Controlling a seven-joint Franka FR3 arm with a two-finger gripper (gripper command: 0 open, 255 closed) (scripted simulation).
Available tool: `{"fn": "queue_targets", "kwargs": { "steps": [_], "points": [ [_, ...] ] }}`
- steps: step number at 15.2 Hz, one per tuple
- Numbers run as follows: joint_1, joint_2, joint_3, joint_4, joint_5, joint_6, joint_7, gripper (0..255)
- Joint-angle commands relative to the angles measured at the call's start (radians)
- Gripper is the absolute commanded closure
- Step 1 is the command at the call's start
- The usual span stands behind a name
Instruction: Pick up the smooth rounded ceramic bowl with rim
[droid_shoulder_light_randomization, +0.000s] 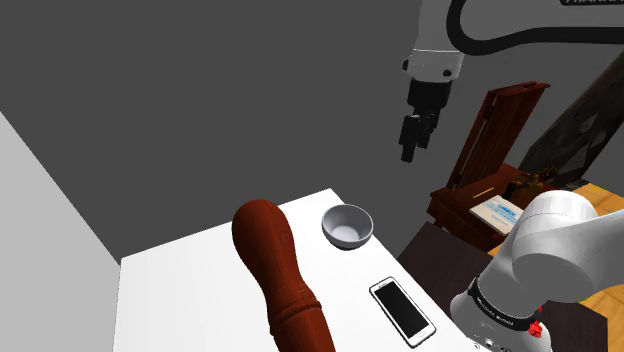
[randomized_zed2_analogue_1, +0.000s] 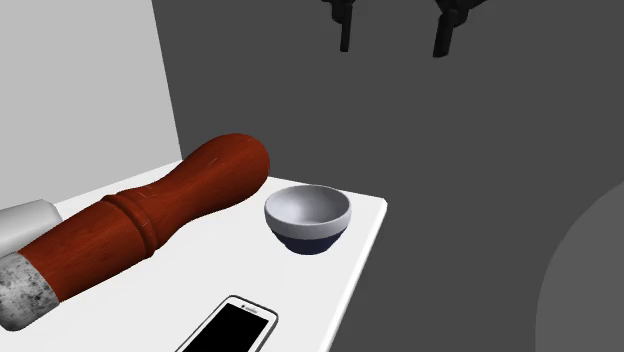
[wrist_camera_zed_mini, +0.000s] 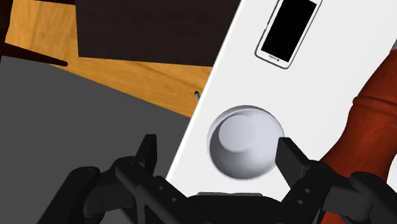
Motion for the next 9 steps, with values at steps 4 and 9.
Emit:
{"fn": "queue_targets", "kwargs": {
  "steps": [4, 9],
  "points": [
    [0.001, 0.028, 0.001, -0.079, 0.017, 0.118, 0.004, 0],
    [0.008, 0.114, 0.002, -0.184, 0.051, 0.327, 0.005, 0]
  ]
}}
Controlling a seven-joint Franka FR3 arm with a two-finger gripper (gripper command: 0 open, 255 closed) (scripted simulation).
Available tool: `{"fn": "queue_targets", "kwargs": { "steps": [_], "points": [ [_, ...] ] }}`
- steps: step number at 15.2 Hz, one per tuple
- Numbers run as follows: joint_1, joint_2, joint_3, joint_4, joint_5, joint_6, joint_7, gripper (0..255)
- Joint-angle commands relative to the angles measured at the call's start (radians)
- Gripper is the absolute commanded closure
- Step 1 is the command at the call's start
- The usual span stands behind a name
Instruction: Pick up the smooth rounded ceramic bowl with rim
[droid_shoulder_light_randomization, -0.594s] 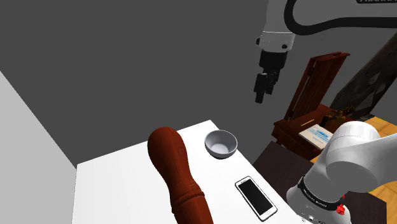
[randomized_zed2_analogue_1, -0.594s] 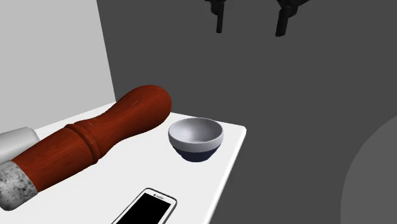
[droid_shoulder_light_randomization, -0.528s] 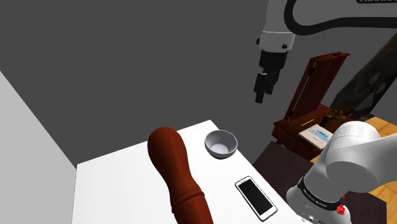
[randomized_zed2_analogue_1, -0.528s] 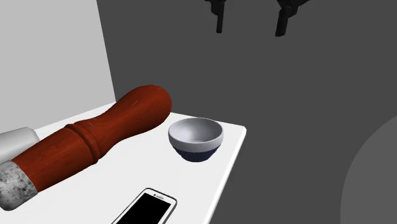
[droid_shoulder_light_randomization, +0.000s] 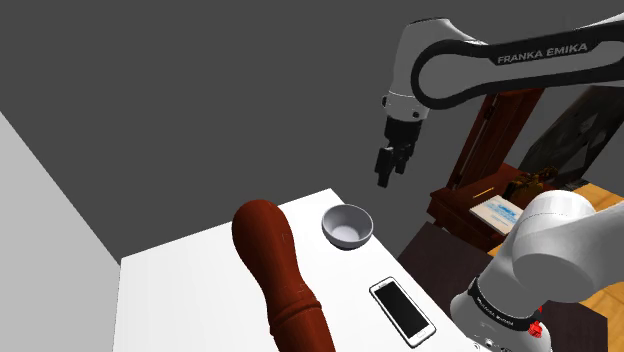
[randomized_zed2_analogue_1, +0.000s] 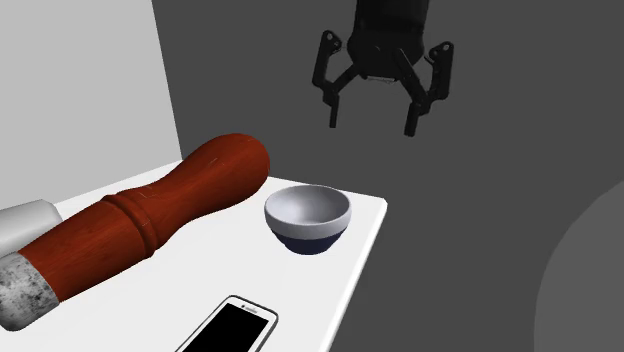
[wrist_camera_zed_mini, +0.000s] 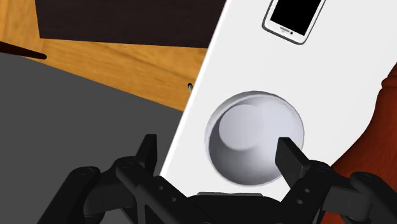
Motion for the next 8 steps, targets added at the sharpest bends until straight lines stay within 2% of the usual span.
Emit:
{"fn": "queue_targets", "kwargs": {
  "steps": [1, 8],
  "points": [
    [0.004, 0.043, 0.001, -0.033, 0.016, 0.087, 0.0, 0],
    [0.031, 0.262, 0.001, -0.101, 0.085, 0.399, -0.022, 0]
  ]
}}
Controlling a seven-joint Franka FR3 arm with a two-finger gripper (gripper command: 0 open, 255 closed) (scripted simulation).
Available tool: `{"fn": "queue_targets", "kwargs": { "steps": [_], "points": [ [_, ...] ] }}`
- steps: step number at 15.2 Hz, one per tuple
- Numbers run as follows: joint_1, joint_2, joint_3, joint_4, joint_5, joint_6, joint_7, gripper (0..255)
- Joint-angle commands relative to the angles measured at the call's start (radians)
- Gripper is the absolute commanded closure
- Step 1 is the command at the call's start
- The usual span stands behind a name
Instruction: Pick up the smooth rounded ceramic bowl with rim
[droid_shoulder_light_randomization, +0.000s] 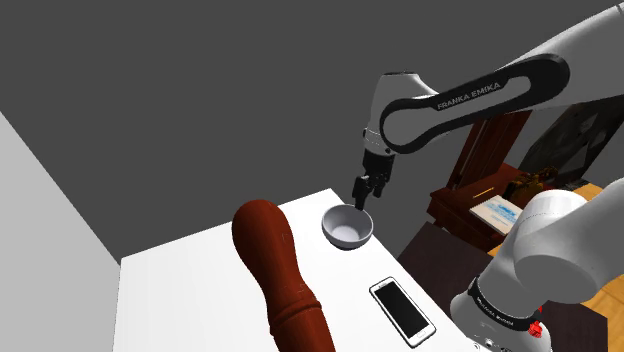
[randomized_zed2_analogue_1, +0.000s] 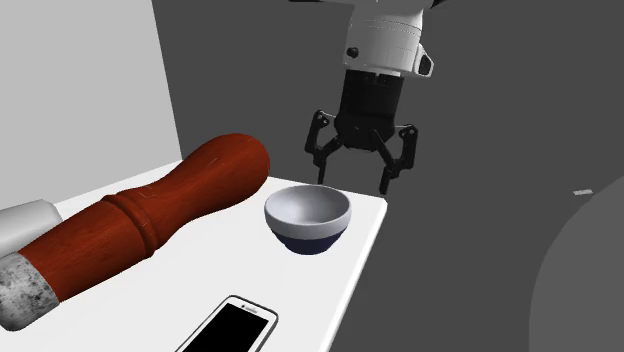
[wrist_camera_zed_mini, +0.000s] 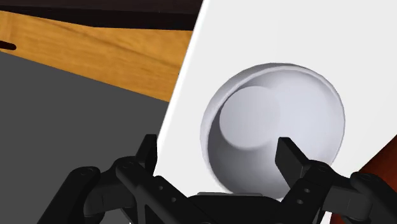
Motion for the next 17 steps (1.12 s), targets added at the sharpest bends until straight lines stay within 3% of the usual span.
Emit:
{"fn": "queue_targets", "kwargs": {
  "steps": [1, 10, 11, 17],
  "points": [
    [0.007, 0.065, -0.003, 0.001, 0.018, 0.073, -0.01, 0],
    [0.017, 0.151, -0.006, -0.043, 0.042, 0.201, -0.037, 0],
    [0.017, 0.152, -0.005, -0.043, 0.042, 0.202, -0.037, 255],
    [0.017, 0.151, -0.005, -0.043, 0.042, 0.202, -0.037, 255]
  ]
}}
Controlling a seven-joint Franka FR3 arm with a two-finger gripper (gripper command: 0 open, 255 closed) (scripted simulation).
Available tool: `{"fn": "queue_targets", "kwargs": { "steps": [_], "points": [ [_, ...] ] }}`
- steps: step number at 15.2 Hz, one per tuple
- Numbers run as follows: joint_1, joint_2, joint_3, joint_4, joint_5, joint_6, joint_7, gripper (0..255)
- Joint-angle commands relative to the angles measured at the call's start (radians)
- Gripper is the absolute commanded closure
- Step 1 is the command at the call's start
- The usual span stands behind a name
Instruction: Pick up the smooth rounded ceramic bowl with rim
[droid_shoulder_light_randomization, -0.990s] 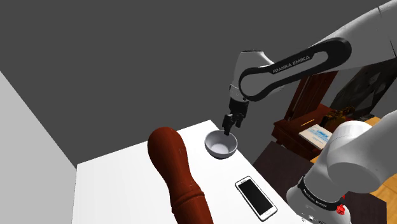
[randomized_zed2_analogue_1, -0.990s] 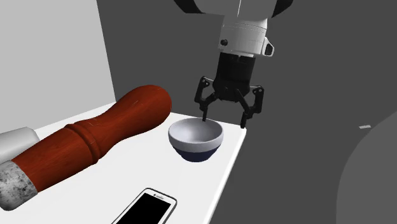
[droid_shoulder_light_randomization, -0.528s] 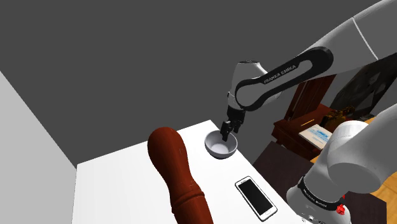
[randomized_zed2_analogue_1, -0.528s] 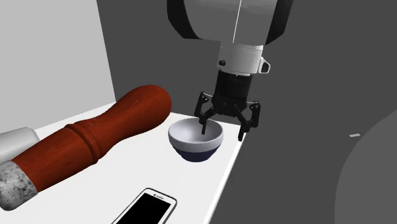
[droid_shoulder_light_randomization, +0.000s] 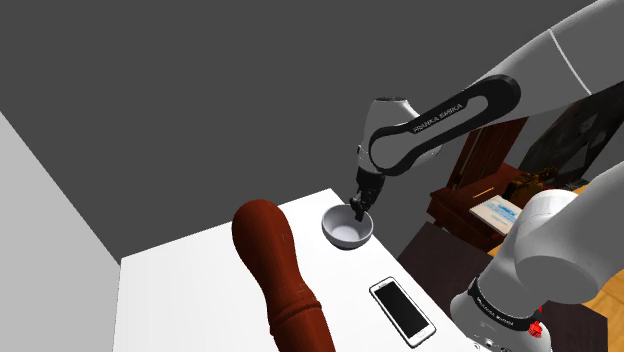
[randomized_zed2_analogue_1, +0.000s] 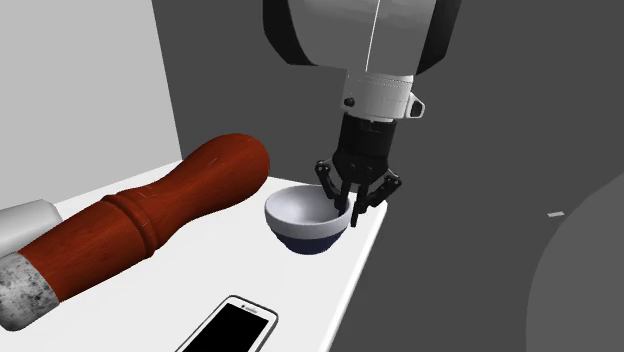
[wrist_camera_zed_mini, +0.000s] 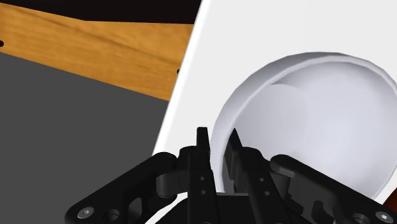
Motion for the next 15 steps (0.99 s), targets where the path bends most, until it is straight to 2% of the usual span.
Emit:
{"fn": "queue_targets", "kwargs": {
  "steps": [1, 3, 15],
  "points": [
    [0.001, 0.001, 0.001, -0.001, 0.0, 0.0, 0.0, 255],
    [0.0, 0.0, 0.0, -0.001, 0.0, -0.001, 0.0, 255],
    [-0.014, -0.127, 0.003, 0.075, -0.034, -0.202, 0.04, 255]
  ]
}}
